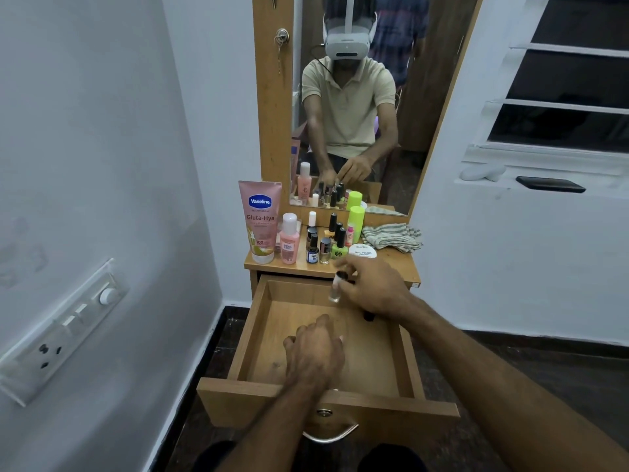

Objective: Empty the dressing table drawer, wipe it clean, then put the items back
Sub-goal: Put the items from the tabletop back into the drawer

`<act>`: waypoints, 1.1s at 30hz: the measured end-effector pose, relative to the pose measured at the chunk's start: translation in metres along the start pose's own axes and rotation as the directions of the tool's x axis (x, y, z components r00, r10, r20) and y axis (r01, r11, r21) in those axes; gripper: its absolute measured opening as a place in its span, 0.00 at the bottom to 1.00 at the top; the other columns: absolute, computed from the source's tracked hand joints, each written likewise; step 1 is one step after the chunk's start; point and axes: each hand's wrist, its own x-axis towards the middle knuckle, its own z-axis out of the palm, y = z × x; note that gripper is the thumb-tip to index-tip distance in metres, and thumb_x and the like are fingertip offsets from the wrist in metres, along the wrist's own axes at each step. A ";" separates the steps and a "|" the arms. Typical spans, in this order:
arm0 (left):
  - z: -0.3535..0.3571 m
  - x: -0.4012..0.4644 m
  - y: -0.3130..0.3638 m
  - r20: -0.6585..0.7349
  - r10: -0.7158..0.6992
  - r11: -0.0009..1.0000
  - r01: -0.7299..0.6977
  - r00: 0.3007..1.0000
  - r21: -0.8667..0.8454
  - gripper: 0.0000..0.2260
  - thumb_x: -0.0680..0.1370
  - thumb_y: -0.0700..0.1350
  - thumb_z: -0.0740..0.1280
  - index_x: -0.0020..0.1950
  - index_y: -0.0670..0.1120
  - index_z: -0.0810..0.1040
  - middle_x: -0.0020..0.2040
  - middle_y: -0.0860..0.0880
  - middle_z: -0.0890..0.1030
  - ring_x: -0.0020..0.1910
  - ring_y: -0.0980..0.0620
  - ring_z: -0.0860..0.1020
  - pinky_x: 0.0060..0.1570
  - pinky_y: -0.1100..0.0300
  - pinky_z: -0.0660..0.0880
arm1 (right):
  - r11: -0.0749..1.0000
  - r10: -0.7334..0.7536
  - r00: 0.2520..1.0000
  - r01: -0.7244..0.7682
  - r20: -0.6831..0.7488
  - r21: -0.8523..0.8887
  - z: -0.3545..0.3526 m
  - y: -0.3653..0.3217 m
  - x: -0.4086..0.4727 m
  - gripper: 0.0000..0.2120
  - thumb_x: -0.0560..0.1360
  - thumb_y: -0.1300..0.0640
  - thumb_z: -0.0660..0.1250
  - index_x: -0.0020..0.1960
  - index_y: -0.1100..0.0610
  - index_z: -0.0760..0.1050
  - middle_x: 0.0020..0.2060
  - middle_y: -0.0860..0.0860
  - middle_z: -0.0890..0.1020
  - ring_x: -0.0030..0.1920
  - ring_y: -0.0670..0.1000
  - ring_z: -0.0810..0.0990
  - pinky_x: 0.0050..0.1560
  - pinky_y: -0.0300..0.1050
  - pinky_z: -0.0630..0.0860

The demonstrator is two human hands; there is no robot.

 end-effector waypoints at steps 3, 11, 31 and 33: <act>0.000 -0.001 0.000 -0.042 0.035 0.999 -0.036 0.998 -0.019 0.18 0.82 0.55 0.62 0.70 0.52 0.71 0.55 0.54 0.82 0.59 0.52 0.75 0.67 0.48 0.65 | 1.000 -0.009 0.981 0.007 0.193 0.009 -0.003 0.004 -0.008 0.14 0.77 0.51 0.71 0.62 0.46 0.79 0.54 0.45 0.84 0.54 0.46 0.80 0.50 0.47 0.80; -0.002 -0.006 -0.002 -0.137 0.061 0.996 -0.069 0.989 -0.051 0.16 0.83 0.56 0.59 0.68 0.54 0.73 0.56 0.55 0.82 0.57 0.54 0.77 0.66 0.50 0.65 | 0.992 -0.050 0.961 0.016 0.271 0.127 -0.014 0.006 -0.018 0.14 0.76 0.52 0.74 0.62 0.50 0.81 0.53 0.45 0.84 0.50 0.43 0.81 0.50 0.42 0.79; 0.003 -0.001 -0.004 -0.031 0.088 0.991 -0.085 0.996 0.104 0.12 0.84 0.52 0.57 0.64 0.53 0.75 0.57 0.54 0.80 0.58 0.53 0.74 0.66 0.48 0.64 | 0.995 -0.055 0.952 0.028 0.302 0.093 -0.012 0.012 -0.021 0.10 0.77 0.48 0.73 0.56 0.48 0.85 0.48 0.41 0.86 0.46 0.42 0.82 0.47 0.47 0.80; 0.004 0.001 -0.003 -0.002 0.085 0.992 -0.084 0.996 0.093 0.12 0.84 0.50 0.56 0.65 0.52 0.74 0.58 0.53 0.79 0.59 0.52 0.74 0.66 0.47 0.63 | 0.993 -0.053 0.952 0.019 0.301 0.114 -0.012 0.014 -0.022 0.10 0.77 0.48 0.73 0.56 0.49 0.85 0.49 0.42 0.86 0.46 0.43 0.82 0.49 0.49 0.81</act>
